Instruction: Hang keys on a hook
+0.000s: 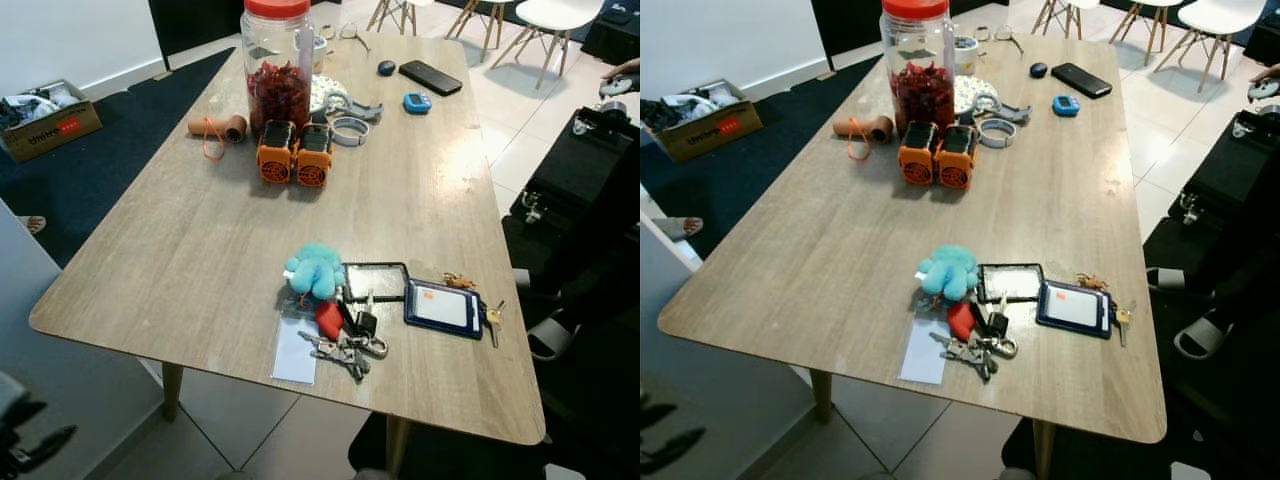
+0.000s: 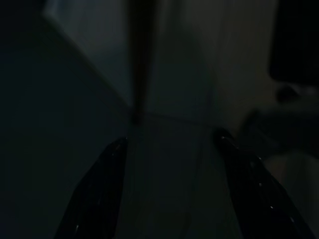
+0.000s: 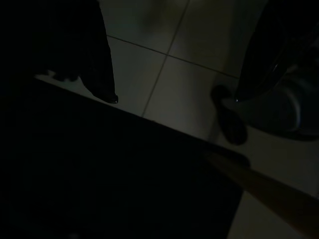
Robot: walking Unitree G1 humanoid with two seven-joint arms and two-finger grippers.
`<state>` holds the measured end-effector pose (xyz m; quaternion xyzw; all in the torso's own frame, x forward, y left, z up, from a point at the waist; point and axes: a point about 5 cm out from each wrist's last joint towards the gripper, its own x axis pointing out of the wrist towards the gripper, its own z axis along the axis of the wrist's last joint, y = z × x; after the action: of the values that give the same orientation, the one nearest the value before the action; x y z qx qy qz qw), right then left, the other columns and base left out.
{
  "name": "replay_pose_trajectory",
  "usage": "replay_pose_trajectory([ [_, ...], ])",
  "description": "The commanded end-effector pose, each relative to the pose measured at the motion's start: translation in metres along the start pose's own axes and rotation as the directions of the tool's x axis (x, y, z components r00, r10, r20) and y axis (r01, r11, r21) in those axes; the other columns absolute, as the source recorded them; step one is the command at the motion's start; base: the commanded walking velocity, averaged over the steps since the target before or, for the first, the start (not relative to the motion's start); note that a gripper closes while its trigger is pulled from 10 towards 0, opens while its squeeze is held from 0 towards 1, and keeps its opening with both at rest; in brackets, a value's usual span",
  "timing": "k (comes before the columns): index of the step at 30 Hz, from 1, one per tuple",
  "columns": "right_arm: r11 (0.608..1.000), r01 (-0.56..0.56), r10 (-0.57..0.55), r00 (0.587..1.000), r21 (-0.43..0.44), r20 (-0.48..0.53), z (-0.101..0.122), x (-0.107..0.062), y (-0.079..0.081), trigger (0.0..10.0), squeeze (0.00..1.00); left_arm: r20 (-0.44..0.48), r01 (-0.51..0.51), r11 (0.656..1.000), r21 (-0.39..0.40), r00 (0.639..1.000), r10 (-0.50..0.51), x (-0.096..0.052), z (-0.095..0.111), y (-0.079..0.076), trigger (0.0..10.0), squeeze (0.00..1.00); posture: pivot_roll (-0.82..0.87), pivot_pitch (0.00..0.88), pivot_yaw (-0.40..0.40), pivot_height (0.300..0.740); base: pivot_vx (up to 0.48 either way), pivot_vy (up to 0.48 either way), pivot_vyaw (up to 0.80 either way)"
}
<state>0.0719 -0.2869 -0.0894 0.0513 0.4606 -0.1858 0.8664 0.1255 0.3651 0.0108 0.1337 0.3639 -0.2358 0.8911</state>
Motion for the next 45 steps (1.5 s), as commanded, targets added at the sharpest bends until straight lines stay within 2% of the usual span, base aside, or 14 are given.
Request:
replay_pose_trajectory([
  [1,1.0,-0.008,0.008,1.0,-0.007,-0.007,-0.002,0.001,0.006,10.0,0.0,-0.091,0.052,0.999,-0.001,0.995,-0.052,0.025,-0.014,-0.029,10.0,0.0,0.02,0.09,-0.013,0.74,0.0,0.0,0.0],
  [13,0.995,0.013,-0.013,1.0,0.102,-0.002,-0.005,0.004,0.026,10.0,0.0,-0.125,-0.042,0.999,0.014,0.991,0.044,0.097,-0.006,-0.089,10.0,0.0,0.02,0.081,-0.012,0.74,0.0,0.0,0.0],
  [18,0.989,0.075,-0.076,0.997,0.129,-0.003,-0.009,0.001,0.018,10.0,0.0,-0.165,-0.061,0.998,0.02,0.984,0.064,0.104,-0.011,-0.103,10.0,0.0,0.02,0.078,-0.007,0.74,0.0,0.0,0.0],
  [25,0.847,0.441,-0.476,0.878,0.297,0.052,0.008,-0.023,-0.079,10.0,0.0,-0.221,-0.068,0.997,0.02,0.973,0.071,0.114,-0.018,-0.128,10.0,0.0,0.02,0.08,-0.006,0.74,0.0,0.0,0.0],
  [26,0.847,0.441,-0.476,0.878,0.297,0.052,0.008,-0.023,-0.079,10.0,0.0,-0.221,-0.068,0.997,0.02,0.973,0.071,0.114,-0.018,-0.128,10.0,0.0,0.02,0.08,-0.006,0.74,0.0,0.0,0.0],
  [28,0.777,0.508,-0.585,0.801,0.372,0.127,0.033,-0.034,-0.113,10.0,0.0,-0.213,-0.09,0.996,0.014,0.973,0.091,0.118,-0.014,-0.13,10.0,0.0,0.0,0.08,-0.006,0.74,0.0,0.0,0.0],
  [29,0.777,0.508,-0.585,0.801,0.372,0.127,0.033,-0.034,-0.113,10.0,0.0,-0.213,-0.09,0.996,0.014,0.973,0.091,0.118,-0.014,-0.13,10.0,0.0,0.0,0.08,-0.006,0.74,0.0,0.0,0.0],
  [32,0.724,0.51,-0.672,0.673,0.465,0.308,0.09,-0.048,-0.146,10.0,0.0,-0.208,-0.137,0.991,0.001,0.969,0.134,0.124,-0.008,-0.131,10.0,0.0,0.0,0.078,-0.004,0.74,0.0,0.0,0.0],
  [34,0.709,0.454,-0.695,0.578,0.539,0.427,0.134,-0.057,-0.154,10.0,0.0,-0.209,-0.137,0.99,0.01,0.968,0.137,0.127,-0.006,-0.133,10.0,0.0,-0.01,0.076,-0.002,0.74,0.0,0.0,0.0],
  [36,0.712,0.422,-0.694,0.54,0.56,0.476,0.154,-0.061,-0.155,10.0,0.0,-0.201,-0.136,0.991,0.014,0.97,0.136,0.127,-0.005,-0.132,10.0,0.0,-0.01,0.076,-0.002,0.74,0.0,0.0,0.0],
  [38,0.729,0.374,-0.68,0.495,0.573,0.541,0.182,-0.066,-0.155,10.0,0.0,-0.189,-0.136,0.991,0.015,0.972,0.137,0.126,-0.005,-0.13,10.0,0.0,-0.01,0.076,-0.004,0.74,0.0,0.0,0.0],
  [43,0.78,0.325,-0.624,0.47,0.535,0.624,0.218,-0.071,-0.148,10.0,0.0,-0.185,-0.135,0.991,0.018,0.973,0.136,0.126,-0.004,-0.13,10.0,0.0,0.0,0.077,-0.008,0.74,0.0,0.0,0.0],
  [44,0.876,0.219,-0.48,0.481,0.43,0.734,0.26,-0.071,-0.123,10.0,0.0,-0.186,-0.132,0.991,0.019,0.973,0.134,0.126,-0.004,-0.129,10.0,0.0,0.0,0.077,-0.012,0.74,0.0,0.0,0.0],
  [45,0.906,0.177,-0.42,0.484,0.384,0.768,0.272,-0.071,-0.112,10.0,0.0,-0.187,-0.132,0.991,0.017,0.973,0.133,0.127,-0.004,-0.129,10.0,0.0,0.0,0.077,-0.013,0.74,0.0,0.0,0.0],
])
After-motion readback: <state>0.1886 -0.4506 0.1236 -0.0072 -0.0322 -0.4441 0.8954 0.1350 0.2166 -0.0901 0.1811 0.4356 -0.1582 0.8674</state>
